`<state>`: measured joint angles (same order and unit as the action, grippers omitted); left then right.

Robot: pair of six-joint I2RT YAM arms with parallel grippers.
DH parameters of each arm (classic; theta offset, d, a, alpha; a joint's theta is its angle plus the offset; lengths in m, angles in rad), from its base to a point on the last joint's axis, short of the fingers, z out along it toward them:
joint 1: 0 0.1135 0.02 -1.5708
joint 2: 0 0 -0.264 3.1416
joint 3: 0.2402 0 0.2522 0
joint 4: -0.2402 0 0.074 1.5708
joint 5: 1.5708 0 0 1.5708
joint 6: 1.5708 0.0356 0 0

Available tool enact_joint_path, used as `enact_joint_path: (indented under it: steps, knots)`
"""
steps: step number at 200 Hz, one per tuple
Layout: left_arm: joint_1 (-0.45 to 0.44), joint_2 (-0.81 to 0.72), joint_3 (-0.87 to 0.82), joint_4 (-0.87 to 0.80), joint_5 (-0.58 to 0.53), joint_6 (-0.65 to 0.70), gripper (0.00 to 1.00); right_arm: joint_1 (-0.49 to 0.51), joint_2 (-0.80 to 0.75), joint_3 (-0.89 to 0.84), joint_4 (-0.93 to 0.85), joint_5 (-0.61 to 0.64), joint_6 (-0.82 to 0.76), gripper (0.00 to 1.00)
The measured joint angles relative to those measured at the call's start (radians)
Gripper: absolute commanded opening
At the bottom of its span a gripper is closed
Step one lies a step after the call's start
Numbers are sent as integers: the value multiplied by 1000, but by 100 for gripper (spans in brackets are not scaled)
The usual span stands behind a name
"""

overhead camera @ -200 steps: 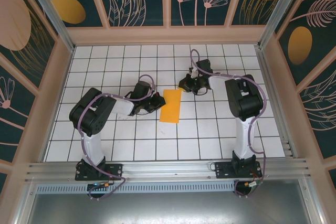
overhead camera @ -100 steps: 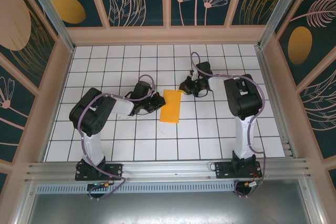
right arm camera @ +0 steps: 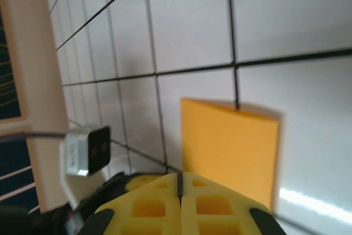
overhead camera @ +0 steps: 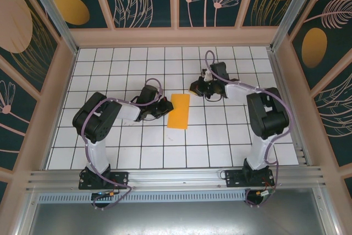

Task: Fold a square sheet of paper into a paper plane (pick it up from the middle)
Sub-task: Fold the square sheet of paper in half at the center of the table.

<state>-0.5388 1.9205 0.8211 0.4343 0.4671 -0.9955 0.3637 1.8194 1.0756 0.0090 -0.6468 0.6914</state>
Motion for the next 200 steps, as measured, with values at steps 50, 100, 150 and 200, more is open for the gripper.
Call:
enact_joint_path:
  steps: [50,100,150,200]
  knots:
    - [0,-1,1,-2,0,0,0,146,-113,-269,76,15,56,1]
    - [0,-1,5,-11,0,1,0,224,-162,-403,136,18,117,1]
    - [0,-1,6,-12,0,1,0,240,-153,-439,156,28,126,2]
    - [0,-2,6,-12,0,1,0,240,-151,-436,127,55,103,3]
